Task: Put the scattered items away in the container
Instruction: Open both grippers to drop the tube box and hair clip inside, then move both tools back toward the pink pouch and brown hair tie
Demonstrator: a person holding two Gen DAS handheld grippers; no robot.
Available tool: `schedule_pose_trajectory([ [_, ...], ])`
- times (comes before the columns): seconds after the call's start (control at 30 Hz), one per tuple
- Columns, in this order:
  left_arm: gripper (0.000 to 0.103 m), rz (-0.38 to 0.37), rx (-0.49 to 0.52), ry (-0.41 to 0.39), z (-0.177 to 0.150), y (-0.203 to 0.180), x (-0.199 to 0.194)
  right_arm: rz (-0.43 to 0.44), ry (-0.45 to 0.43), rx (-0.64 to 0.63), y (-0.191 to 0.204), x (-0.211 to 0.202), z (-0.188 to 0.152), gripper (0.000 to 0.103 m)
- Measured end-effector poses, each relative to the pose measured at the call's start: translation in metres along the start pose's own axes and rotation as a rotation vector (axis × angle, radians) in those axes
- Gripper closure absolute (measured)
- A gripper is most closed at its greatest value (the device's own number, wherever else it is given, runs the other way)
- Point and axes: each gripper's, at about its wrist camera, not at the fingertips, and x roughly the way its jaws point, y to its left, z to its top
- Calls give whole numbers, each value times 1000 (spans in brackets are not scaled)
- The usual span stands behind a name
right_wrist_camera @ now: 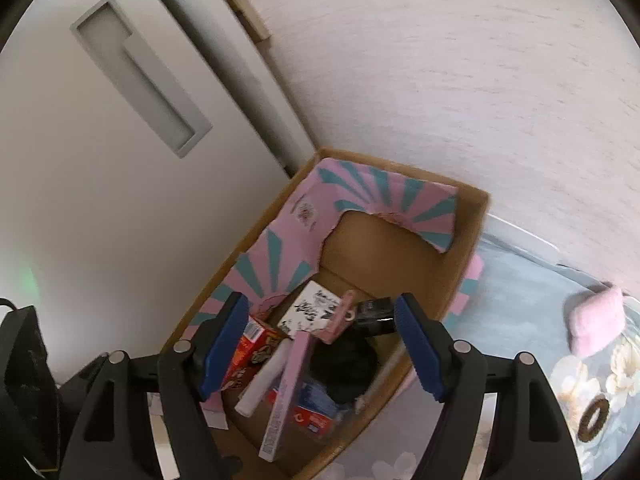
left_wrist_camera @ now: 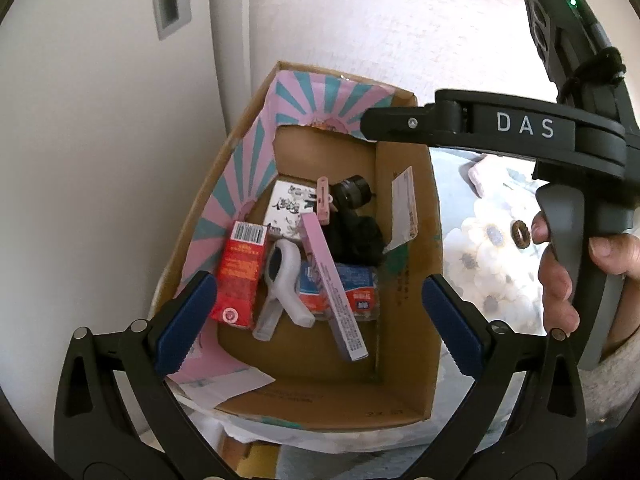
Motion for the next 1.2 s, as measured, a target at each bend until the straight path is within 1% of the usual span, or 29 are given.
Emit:
schedule_pose_trajectory([
  [0.1, 1, 2, 12, -7, 1, -4, -2, 2, -10, 25, -5, -6, -4, 31],
  [0.33, 1, 49, 56, -23, -1, -12, -6, -12, -29, 48, -11, -16, -15, 31],
  [0.43, 1, 37, 63, -30, 0, -17, -9, -18, -82, 64, -15, -30, -22, 31],
  [0.53, 1, 13, 71, -37, 3, -26, -12, -28, -114, 89, -25, -45, -30, 31],
  [0.6, 1, -2, 83, -41, 6, -33, -12, -50, -128, 103, -33, -54, -36, 31],
  [0.73, 1, -13, 145, -54, 10, -57, -13, -105, -152, 147, -55, -75, -53, 31],
  [0.9, 1, -48, 224, -49, 16, -89, -8, -175, -178, 242, -92, -103, -88, 31],
  [1.1, 1, -93, 292, -27, 30, -127, 6, -275, -171, 364, -139, -133, -126, 31],
  [1.2, 1, -88, 323, -15, 37, -147, 17, -337, -161, 406, -157, -141, -140, 31],
])
